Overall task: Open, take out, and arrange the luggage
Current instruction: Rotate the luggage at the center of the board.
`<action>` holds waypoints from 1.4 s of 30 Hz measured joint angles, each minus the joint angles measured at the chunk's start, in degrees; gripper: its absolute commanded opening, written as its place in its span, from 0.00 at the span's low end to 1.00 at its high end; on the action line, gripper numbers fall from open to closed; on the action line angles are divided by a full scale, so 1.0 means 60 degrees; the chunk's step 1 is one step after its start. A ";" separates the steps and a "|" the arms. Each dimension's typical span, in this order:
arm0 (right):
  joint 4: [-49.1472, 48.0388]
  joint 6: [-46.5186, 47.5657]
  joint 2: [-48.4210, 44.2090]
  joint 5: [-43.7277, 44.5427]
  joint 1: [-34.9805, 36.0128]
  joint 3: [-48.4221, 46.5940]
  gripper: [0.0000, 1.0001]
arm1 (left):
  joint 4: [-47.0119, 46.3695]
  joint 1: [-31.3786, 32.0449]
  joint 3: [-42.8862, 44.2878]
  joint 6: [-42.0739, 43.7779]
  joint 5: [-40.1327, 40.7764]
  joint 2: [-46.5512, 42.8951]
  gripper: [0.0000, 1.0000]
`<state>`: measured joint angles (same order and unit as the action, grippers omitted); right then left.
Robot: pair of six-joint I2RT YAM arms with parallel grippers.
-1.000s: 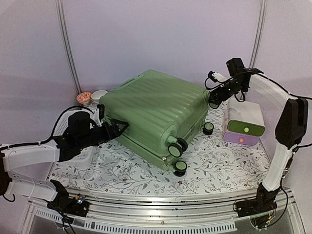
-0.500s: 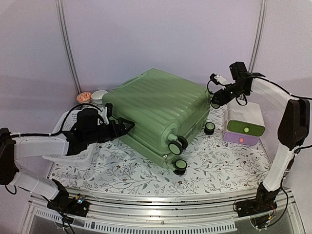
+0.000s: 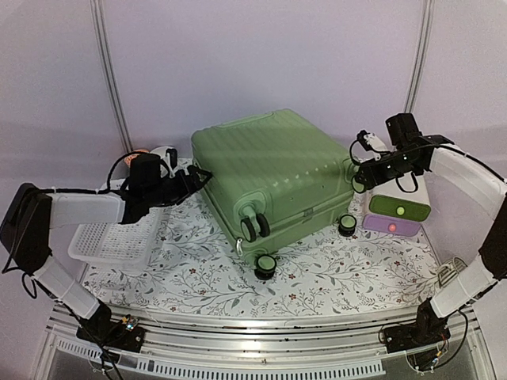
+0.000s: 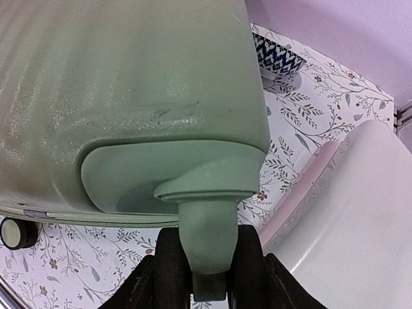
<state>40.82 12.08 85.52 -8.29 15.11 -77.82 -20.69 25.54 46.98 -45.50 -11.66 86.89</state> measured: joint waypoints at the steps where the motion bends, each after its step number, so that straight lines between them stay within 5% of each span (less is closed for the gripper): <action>1: -0.0022 -0.0160 -0.0113 0.0113 0.0084 0.0109 0.49 | 0.0055 -0.0153 0.0226 0.0022 -0.0018 0.0182 0.87; 8: -0.0463 -0.2109 -0.1650 0.0743 0.1042 0.1636 0.57 | 0.0601 -0.0699 0.1690 0.0503 -0.0036 0.1290 0.87; 13: -0.0696 -0.3315 -0.2834 0.0900 0.1821 0.2550 0.81 | 0.1045 -0.0827 0.2412 0.1020 -0.0084 0.1679 0.87; 16: -0.0754 -0.3650 -0.3126 0.1053 0.2029 0.2605 0.87 | 0.1089 -0.0809 0.2033 0.1279 -0.0280 0.1231 0.87; 29: -0.0812 -0.4222 -0.4309 0.1413 0.2233 0.2645 0.83 | 0.1082 0.0047 -0.2492 0.1934 -0.0772 -0.3858 0.80; 36: -0.0933 -0.4572 -0.4790 0.0718 0.2368 0.3166 0.79 | 0.0663 0.2138 -0.4411 0.2401 -0.0164 -0.5071 0.69; 42: -0.1384 -0.5038 -0.5213 -0.0160 0.2568 0.3581 0.77 | 0.0262 0.2903 -0.4696 0.2728 0.0823 -0.4943 0.54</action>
<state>32.51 -18.15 54.24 -9.26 30.52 -56.34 -19.11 42.96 18.81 -29.12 -6.72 57.23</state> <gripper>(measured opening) 0.777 0.569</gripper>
